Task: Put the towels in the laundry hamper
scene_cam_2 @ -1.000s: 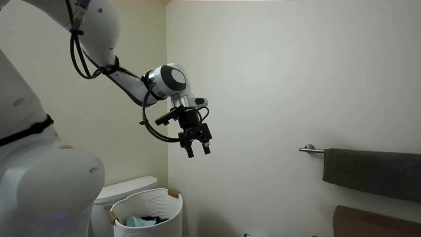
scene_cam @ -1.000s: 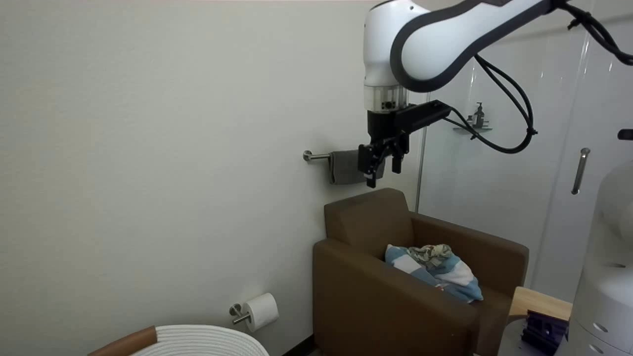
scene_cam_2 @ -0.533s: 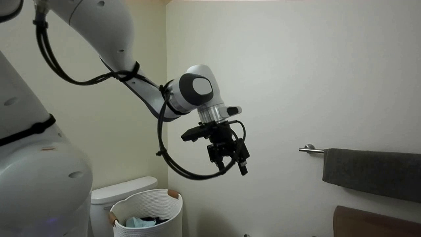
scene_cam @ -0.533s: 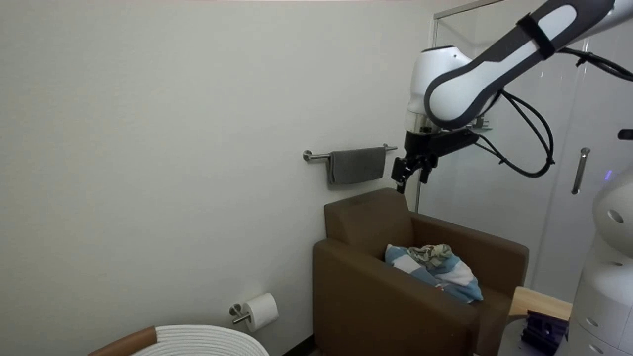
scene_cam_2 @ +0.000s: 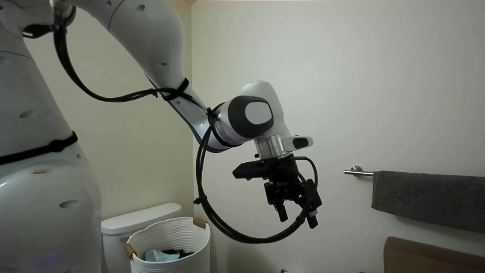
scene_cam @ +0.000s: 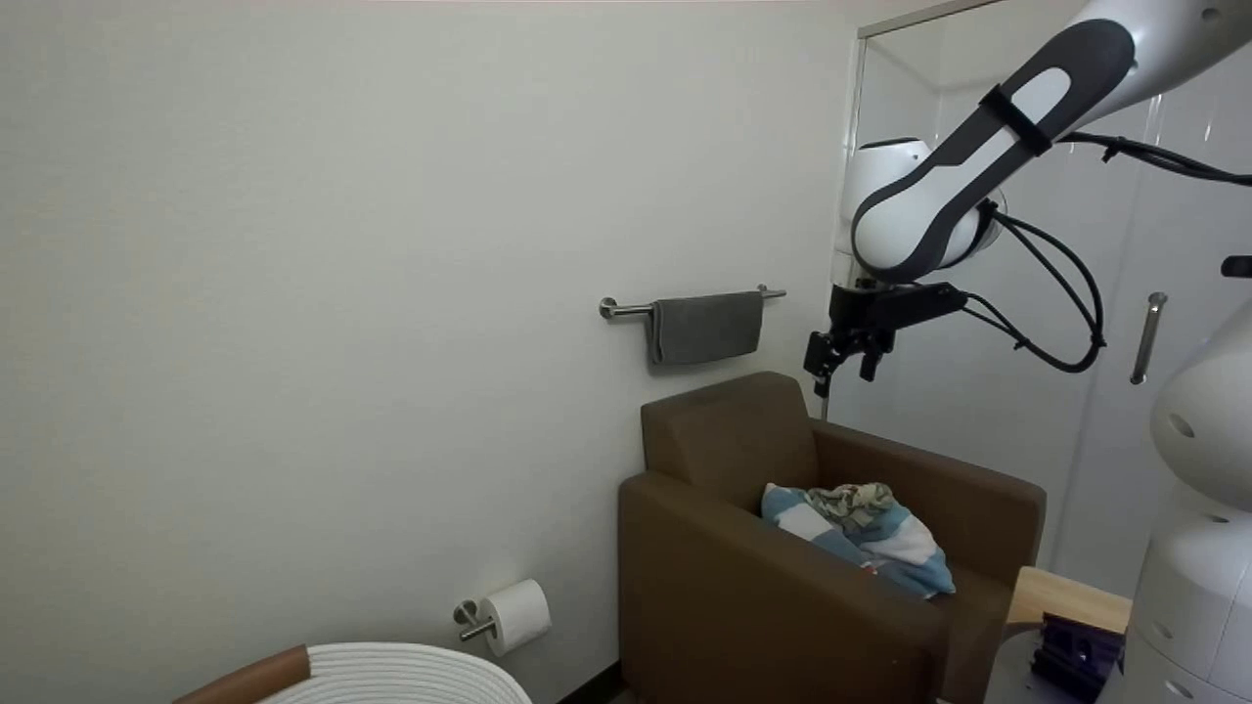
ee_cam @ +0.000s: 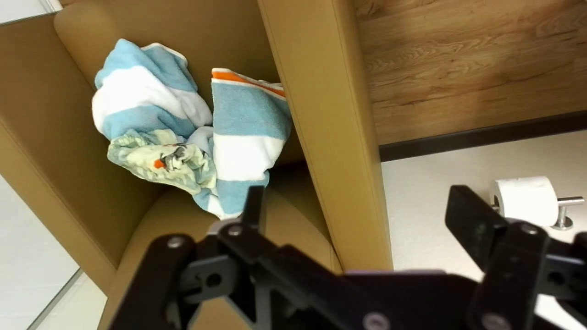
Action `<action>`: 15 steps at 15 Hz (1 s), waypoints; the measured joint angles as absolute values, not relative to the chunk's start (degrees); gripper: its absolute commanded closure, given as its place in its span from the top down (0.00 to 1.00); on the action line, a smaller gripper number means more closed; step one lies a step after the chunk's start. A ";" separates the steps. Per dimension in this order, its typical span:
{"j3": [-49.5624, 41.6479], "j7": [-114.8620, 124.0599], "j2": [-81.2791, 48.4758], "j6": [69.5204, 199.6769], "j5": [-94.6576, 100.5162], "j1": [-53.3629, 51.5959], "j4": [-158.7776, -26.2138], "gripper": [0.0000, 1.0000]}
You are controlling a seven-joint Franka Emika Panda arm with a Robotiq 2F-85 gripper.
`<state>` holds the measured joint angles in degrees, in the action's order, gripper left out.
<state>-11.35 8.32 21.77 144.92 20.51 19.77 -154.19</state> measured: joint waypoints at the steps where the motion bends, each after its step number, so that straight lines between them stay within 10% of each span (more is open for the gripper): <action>1: -11.32 8.32 21.73 144.92 20.51 19.77 -154.10 1.00; 15: -15.93 18.59 2.53 155.48 22.10 29.35 -140.30 1.00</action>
<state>-15.93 18.59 2.53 155.48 22.10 29.35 -140.30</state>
